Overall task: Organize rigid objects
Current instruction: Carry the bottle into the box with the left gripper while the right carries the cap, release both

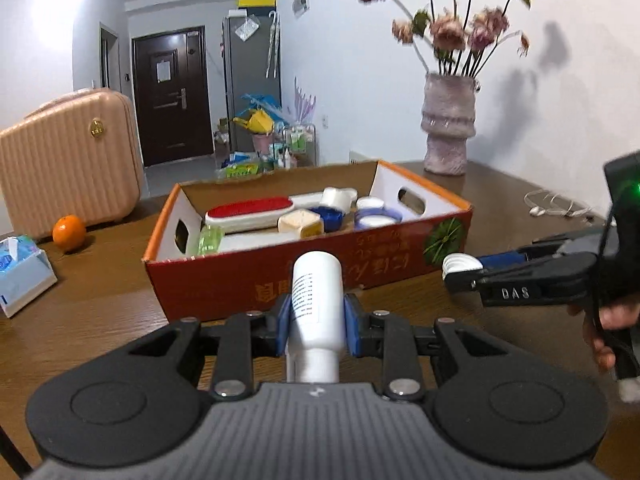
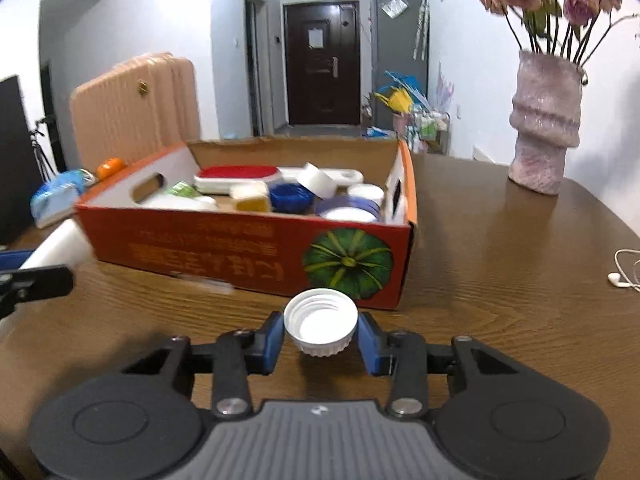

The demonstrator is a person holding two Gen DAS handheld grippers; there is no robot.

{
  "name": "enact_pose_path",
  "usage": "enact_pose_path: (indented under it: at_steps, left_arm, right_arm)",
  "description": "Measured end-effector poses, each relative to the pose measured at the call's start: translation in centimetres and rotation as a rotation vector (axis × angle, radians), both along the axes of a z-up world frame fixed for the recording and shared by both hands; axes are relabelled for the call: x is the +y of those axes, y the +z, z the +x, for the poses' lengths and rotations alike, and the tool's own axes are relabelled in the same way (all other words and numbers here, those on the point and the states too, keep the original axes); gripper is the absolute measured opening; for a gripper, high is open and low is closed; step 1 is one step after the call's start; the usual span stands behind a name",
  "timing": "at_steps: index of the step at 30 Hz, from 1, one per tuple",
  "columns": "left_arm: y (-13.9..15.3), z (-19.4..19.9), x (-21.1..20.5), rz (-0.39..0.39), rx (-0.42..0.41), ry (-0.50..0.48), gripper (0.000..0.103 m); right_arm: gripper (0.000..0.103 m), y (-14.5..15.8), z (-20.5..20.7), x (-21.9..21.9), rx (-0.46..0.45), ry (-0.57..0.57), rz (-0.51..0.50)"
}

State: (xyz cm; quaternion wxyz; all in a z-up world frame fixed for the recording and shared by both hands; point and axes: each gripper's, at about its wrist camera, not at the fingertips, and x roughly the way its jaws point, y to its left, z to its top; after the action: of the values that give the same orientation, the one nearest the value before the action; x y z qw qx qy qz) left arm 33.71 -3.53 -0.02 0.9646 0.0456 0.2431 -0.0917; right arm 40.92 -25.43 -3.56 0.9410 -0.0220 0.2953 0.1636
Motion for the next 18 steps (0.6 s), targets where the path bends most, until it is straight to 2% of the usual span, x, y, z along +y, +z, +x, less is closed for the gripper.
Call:
enact_pose_path:
  at_steps: [10, 14, 18]
  left_arm:
    - [3.8, -8.1, -0.3, -0.103, -0.081, -0.049, 0.027]
    - [4.3, -11.4, -0.7, -0.122, -0.092, -0.086, 0.027]
    - [4.6, -13.2, -1.1, -0.121, -0.098, -0.093, 0.027]
  right_arm:
    - [0.039, 6.1, -13.0, -0.5, -0.133, 0.073, 0.056]
    - [0.039, 6.9, -16.9, -0.4, -0.157, 0.114, 0.082]
    - [0.039, 7.3, -18.8, -0.2, -0.169, 0.12, 0.084]
